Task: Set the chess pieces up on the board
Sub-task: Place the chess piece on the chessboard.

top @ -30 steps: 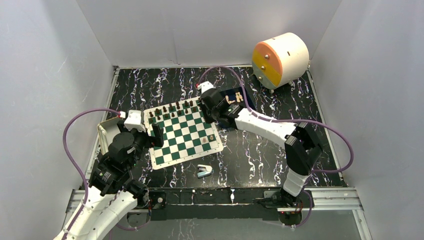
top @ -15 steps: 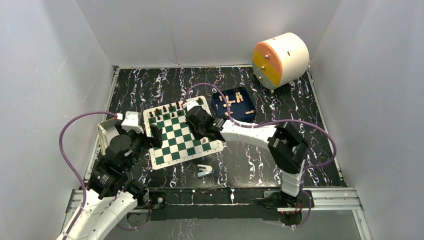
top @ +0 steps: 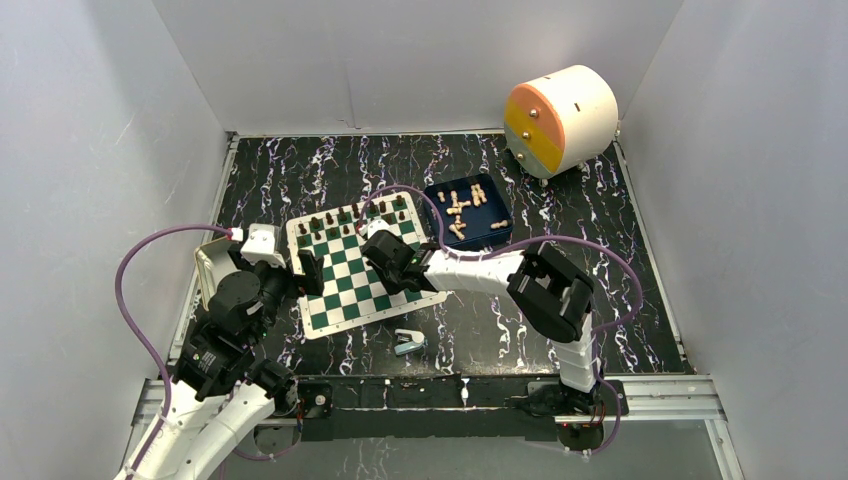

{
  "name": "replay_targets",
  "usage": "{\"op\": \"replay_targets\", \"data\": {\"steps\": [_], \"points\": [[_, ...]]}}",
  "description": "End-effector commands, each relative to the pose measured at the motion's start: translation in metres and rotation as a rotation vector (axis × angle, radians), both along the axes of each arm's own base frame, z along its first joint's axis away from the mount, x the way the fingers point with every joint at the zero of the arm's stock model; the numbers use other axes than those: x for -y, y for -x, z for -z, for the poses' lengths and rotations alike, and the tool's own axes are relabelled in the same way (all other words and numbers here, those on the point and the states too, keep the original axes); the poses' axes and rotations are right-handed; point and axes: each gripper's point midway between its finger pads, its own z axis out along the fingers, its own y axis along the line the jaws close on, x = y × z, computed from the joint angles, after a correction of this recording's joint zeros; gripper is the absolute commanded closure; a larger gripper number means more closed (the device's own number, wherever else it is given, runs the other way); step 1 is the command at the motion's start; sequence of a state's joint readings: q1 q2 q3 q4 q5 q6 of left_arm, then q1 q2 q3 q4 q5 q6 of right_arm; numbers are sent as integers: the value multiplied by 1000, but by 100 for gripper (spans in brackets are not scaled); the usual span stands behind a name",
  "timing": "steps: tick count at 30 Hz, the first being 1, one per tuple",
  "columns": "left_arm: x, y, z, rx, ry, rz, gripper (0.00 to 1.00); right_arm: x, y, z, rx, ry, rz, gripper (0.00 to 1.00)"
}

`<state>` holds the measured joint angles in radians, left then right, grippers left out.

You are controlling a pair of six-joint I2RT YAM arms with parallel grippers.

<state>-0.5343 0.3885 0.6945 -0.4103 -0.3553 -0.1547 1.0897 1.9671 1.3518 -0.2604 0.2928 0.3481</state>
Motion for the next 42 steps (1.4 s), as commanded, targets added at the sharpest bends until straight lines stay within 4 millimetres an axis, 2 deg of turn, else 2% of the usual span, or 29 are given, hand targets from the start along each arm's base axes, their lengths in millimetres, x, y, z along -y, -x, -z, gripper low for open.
{"op": "replay_targets", "data": {"steps": [1, 7, 18, 31, 37, 42], "points": [[0, -2, -4, 26, 0, -2, 5, -11, -6, -10, 31, -28, 29, 77], [2, -2, -4, 23, -1, 6, 5, -8, -9, -7, 48, -8, 37, 77], [5, -3, -1, 11, -4, 21, 5, -9, -16, -17, 88, -12, 45, 77], [5, -3, 0, 8, -8, 19, 5, -9, -14, -5, 70, -2, 46, 76], [5, -3, 0, 8, -8, 20, 5, -10, -15, -10, 72, -9, 46, 64], [5, -4, 1, 3, -11, 19, 5, -14, -18, -31, 96, -40, 42, 58]]}}
